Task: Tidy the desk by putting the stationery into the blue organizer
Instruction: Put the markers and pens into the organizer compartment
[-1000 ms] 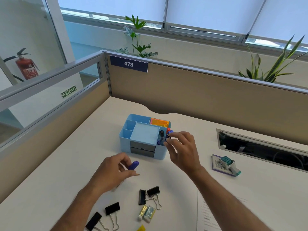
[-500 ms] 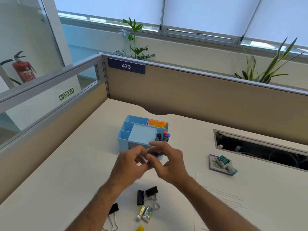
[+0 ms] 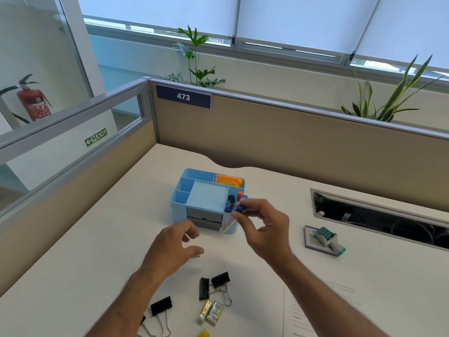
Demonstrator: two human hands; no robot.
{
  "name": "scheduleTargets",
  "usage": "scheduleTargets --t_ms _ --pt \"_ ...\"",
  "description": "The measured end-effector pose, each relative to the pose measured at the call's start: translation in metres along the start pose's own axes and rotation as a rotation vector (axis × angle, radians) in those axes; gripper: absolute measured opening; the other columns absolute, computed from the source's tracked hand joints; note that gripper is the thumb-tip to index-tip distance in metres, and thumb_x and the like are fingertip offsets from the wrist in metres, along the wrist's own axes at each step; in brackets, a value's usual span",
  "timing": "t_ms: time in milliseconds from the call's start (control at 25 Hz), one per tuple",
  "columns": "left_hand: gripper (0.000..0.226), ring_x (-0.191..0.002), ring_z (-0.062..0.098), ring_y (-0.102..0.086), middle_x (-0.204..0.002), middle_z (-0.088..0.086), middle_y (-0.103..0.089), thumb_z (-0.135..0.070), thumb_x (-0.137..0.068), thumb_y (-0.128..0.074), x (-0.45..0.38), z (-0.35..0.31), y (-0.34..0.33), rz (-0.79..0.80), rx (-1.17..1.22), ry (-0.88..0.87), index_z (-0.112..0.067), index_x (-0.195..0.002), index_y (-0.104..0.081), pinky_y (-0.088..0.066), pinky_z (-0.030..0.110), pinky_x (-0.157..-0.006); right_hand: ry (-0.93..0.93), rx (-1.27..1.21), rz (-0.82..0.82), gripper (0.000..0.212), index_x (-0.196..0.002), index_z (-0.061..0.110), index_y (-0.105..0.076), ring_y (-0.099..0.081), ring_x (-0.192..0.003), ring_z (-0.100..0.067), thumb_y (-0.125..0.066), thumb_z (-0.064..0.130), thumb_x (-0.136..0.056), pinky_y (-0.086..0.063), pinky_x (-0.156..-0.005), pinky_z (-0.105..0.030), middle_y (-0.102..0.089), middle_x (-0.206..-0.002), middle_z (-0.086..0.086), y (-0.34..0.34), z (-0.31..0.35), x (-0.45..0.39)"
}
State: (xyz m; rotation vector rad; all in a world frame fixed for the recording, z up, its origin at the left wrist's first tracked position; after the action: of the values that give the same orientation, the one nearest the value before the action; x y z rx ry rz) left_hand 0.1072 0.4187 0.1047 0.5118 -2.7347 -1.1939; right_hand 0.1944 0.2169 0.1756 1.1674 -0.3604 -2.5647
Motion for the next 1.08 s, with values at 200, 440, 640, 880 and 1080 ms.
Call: scheduleTargets --t_ms 200,440,640,880,1080 --pt "0.041 -0.1 0.009 -0.056 -0.108 -0.013 -0.061 -0.033 -0.077 -0.081 -0.001 0.041 -0.008 0.079 -0.186 0.108 -0.035 -0.113 -0.061 -0.049 0.026 -0.087 0.085 0.125 -0.142 0.023 -0.098 -0.002 -0.066 -0.069 -0.085 -0.012 -0.079 0.005 -0.079 -0.057 -0.071 -0.021 -0.073 -0.095 -0.006 0.022 0.001 -0.022" --pt "0.011 -0.089 0.01 -0.056 -0.094 -0.011 -0.063 -0.03 -0.083 -0.075 -0.005 0.057 -0.013 0.05 -0.217 0.116 -0.032 -0.093 -0.071 -0.051 0.032 -0.083 0.137 0.222 -0.079 0.019 -0.095 0.002 -0.066 -0.068 -0.08 -0.012 -0.077 0.008 -0.08 -0.057 -0.065 -0.022 -0.073 -0.092 -0.008 0.01 -0.009 -0.022" --pt "0.008 -0.083 0.009 -0.058 -0.088 -0.011 -0.063 -0.026 -0.086 -0.073 -0.005 0.058 -0.017 0.032 -0.169 0.131 -0.03 -0.084 -0.065 -0.052 0.034 -0.079 0.117 0.414 0.112 0.022 -0.099 0.014 -0.064 -0.066 -0.085 -0.016 -0.076 0.022 -0.081 -0.057 -0.062 -0.026 -0.074 -0.096 -0.006 -0.015 -0.034 -0.013" --pt "0.006 -0.074 0.007 -0.059 -0.084 -0.011 -0.065 -0.02 -0.089 -0.069 -0.002 0.035 -0.011 -0.108 0.107 0.064 -0.022 -0.087 -0.064 -0.045 0.018 -0.064 0.038 0.611 0.097 0.018 -0.096 0.015 -0.073 -0.053 -0.087 -0.021 -0.077 0.02 -0.079 -0.049 -0.064 -0.039 -0.065 -0.098 -0.006 -0.025 -0.051 -0.017" --pt "0.009 -0.081 0.01 -0.065 -0.088 -0.01 -0.067 -0.026 -0.088 -0.069 0.002 -0.003 0.001 -0.207 0.267 -0.061 -0.025 -0.094 -0.062 -0.055 0.021 -0.067 -0.014 0.323 0.166 0.034 -0.114 0.015 -0.067 -0.057 -0.088 -0.012 -0.071 0.031 -0.084 -0.052 -0.066 -0.024 -0.065 -0.1 -0.003 -0.043 -0.019 -0.014"
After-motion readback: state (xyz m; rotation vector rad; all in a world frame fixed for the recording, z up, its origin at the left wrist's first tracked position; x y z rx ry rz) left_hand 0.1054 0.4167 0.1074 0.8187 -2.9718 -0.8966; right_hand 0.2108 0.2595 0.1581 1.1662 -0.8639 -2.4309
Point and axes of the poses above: each hand's wrist, its own x-axis away from the middle knuckle, its own y-axis out of the back of the hand, z = x × y, the point moved 4 cm from there along -x, towards the middle knuckle
